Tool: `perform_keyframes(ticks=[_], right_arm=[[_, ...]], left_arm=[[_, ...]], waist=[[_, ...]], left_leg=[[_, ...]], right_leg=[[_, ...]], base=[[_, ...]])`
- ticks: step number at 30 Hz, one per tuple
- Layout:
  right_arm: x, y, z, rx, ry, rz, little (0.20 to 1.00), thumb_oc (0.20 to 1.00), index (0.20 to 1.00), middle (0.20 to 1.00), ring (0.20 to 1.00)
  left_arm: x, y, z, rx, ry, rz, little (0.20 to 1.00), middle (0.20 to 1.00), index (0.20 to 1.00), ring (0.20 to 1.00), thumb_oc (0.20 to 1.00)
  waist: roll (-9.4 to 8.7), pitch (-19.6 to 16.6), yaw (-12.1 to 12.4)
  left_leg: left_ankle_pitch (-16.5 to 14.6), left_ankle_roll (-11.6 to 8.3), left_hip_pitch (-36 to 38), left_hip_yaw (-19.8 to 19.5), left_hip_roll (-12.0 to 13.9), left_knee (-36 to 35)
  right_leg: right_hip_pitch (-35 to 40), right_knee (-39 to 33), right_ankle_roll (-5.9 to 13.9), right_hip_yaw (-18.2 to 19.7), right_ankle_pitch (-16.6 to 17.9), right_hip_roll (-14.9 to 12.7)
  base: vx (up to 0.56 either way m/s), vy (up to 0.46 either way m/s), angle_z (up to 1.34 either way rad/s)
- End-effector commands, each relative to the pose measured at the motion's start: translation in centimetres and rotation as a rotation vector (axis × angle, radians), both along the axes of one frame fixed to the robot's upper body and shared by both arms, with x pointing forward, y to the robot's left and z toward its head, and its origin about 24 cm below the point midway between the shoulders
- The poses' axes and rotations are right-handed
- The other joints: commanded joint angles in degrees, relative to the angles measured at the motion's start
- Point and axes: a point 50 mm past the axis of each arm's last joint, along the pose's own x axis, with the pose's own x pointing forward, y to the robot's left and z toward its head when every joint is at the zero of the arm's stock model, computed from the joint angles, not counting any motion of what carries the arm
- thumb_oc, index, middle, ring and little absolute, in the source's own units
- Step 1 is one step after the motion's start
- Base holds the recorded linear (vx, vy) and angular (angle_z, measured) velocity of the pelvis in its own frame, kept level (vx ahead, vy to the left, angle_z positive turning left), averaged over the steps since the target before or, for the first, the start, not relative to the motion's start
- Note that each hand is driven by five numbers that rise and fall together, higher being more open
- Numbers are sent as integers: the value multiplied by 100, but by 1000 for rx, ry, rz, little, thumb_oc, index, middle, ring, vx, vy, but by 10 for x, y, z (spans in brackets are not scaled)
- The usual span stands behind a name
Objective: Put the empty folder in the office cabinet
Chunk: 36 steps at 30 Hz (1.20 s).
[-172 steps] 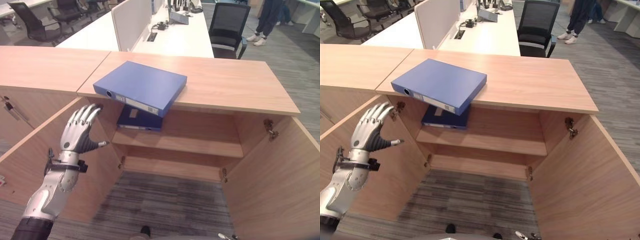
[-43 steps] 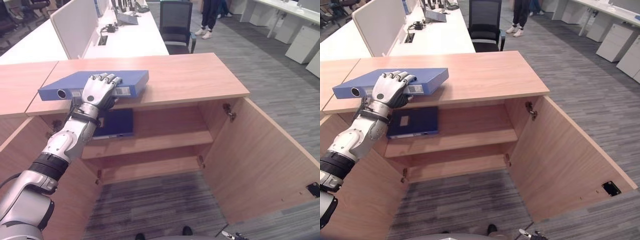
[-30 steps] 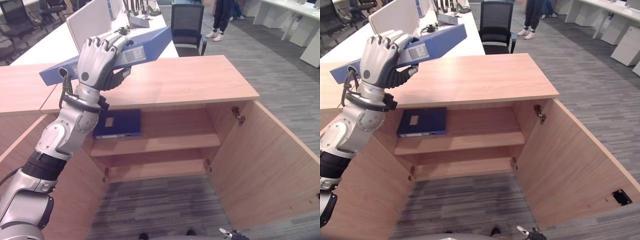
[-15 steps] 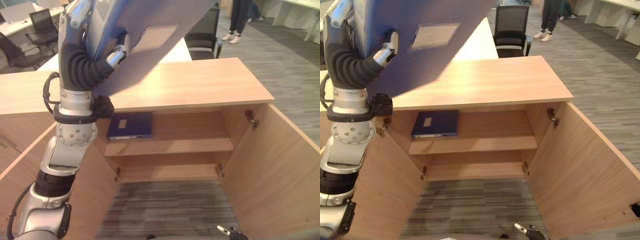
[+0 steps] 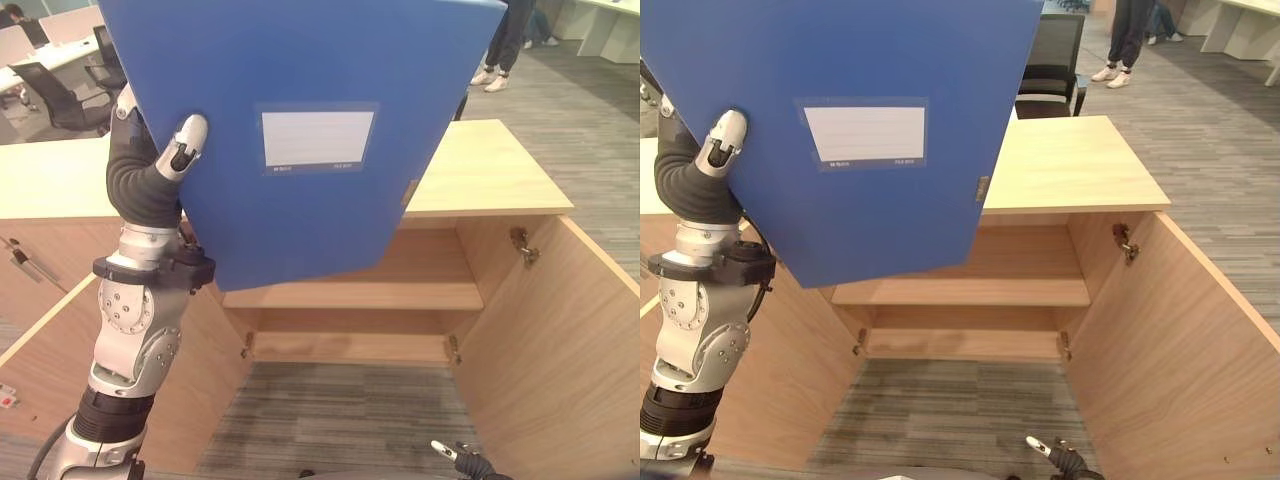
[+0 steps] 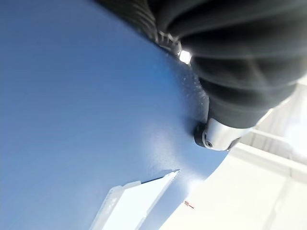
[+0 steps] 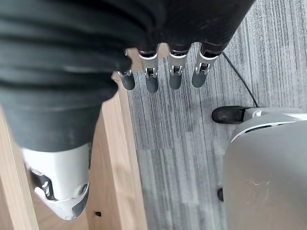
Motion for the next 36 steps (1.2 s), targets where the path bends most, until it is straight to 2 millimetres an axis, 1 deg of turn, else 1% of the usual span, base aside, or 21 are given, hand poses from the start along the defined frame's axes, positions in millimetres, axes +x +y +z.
perform_keyframes(ticks=[1,3,4,5,6,7,8,9,10,11,14,16,17,18,23,24,25,26,27,31,36], right_arm=[[38,15,8,40,-109,73,1000,1000,1000,1000,1000],[56,19,16,55,-196,97,1000,1000,1000,1000,1000],[55,19,16,55,-194,97,1000,1000,1000,1000,1000],[65,21,24,72,-259,103,1000,1000,1000,1000,1000],[89,25,43,111,-406,100,1000,1000,1000,1000,1000],[110,26,70,132,-568,125,1000,1000,1000,1000,1000],[110,26,70,132,-567,125,1000,1000,1000,1000,1000],[126,29,98,167,-719,145,1000,1000,1000,1000,1000],[132,31,111,186,-782,167,1000,1000,1000,1000,1000],[143,36,142,233,-920,223,1000,1000,1000,1000,1000],[151,42,181,300,-1079,318,1000,1000,1000,1000,1000],[151,43,188,314,-1102,325,1000,1000,1000,1000,1000],[153,47,200,336,-1145,366,1000,1000,1000,1000,1000],[152,47,200,336,-1144,366,1000,1000,1000,1000,1000],[153,60,226,397,-1229,468,1000,1000,1000,1000,1000],[153,60,226,397,-1227,468,1000,1000,1000,1000,1000],[153,63,232,418,-1248,485,1000,1000,1000,1000,1000],[154,66,230,431,-1241,488,1000,1000,1000,1000,1000],[153,70,230,455,-1237,496,1000,1000,1000,1000,1000],[152,79,234,514,-1245,524,1000,1000,1000,1000,1000],[156,91,246,575,-1291,556,1000,1000,1000,1000,1000]], left_arm=[[-5,7,22,-62,-94,-48,200,200,200,200,200],[-5,9,15,-61,-52,-46,200,200,200,200,200],[-5,9,14,-62,-50,-46,200,200,200,200,200],[-5,11,9,-63,-26,-44,200,200,200,200,200],[-4,10,2,-74,12,-48,200,200,200,200,200],[-4,13,-6,-79,57,-44,200,200,200,200,200],[-4,13,-6,-79,58,-44,200,200,200,200,200],[-3,15,-13,-80,90,-35,200,200,200,200,200],[-4,16,-14,-76,98,-28,200,200,200,200,200],[-3,20,-17,-71,116,-12,200,200,200,200,200],[-4,21,-25,-58,150,-1,200,200,200,200,200],[-5,22,-27,-58,158,-2,200,200,200,200,200],[-5,23,-31,-55,176,6,200,200,200,200,200],[-5,23,-31,-55,177,6,200,200,200,200,200],[-6,30,-41,-38,222,42,200,200,200,200,200],[-6,30,-42,-38,223,42,200,200,200,200,200],[-6,30,-44,-35,234,46,200,200,200,200,200],[-6,30,-47,-31,242,45,200,200,200,200,200],[-5,29,-48,-30,249,43,200,200,200,200,200],[-3,26,-49,-26,249,33,200,200,200,200,200],[1,19,-49,-21,244,7,200,200,200,200,200]], waist=[[-225,219,47],[-238,226,54],[-239,215,51],[-246,225,52],[-252,243,53],[-263,226,43],[-263,230,43],[-271,233,30],[-264,243,20],[-277,227,6],[-297,210,-16],[-295,197,-21],[-301,183,-31],[-300,186,-32],[-315,171,-34],[-316,161,-34],[-315,154,-34],[-316,163,-33],[-320,157,-38],[-333,150,-42],[-343,134,-48]], left_leg=[[-442,-126,168,-46,98,89],[-439,-128,161,-46,104,89],[-511,-131,199,-51,102,89],[-510,-131,199,-58,106,89],[-439,-128,166,-51,113,89],[-504,-126,195,-34,116,89],[-510,-126,204,-34,116,89],[-503,-121,195,-23,119,89],[-437,-114,167,-16,120,89],[-507,-112,204,-11,118,89],[-448,-101,185,15,123,89],[-522,-103,231,12,122,89],[-520,-100,226,25,123,89],[-525,-100,235,24,123,89],[-469,-84,207,47,131,89],[-537,-88,241,43,131,89],[-538,-85,242,47,134,89],[-471,-80,210,50,139,89],[-540,-82,240,41,138,89],[-533,-83,235,41,135,89],[-528,-84,219,48,138,89]], right_leg=[[177,270,314,115,-613,-197],[171,273,312,123,-615,-196],[217,258,319,122,-672,-198],[220,256,320,123,-672,-200],[175,279,314,122,-615,-199],[193,281,322,130,-669,-200],[203,281,322,129,-674,-200],[189,284,322,134,-666,-206],[148,303,317,136,-610,-208],[176,297,326,150,-664,-212],[127,318,318,162,-613,-215],[175,305,324,162,-673,-217],[165,307,328,171,-667,-221],[174,307,329,170,-672,-222],[122,315,316,192,-611,-227],[162,300,323,192,-665,-228],[161,301,322,192,-665,-232],[119,310,318,200,-605,-235],[151,297,323,200,-659,-238],[151,306,322,194,-666,-236],[135,309,323,200,-663,-235]], base=[[0,0,0],[18,1,1],[35,2,1],[0,0,0],[0,0,0],[0,0,0],[40,16,0],[-44,20,0],[-9,33,0],[-39,28,0],[0,0,0],[45,12,-2],[40,10,0],[-43,14,-1],[2,4,-1],[0,0,0],[0,0,0],[0,0,0],[0,0,0],[0,0,0],[0,0,0]])
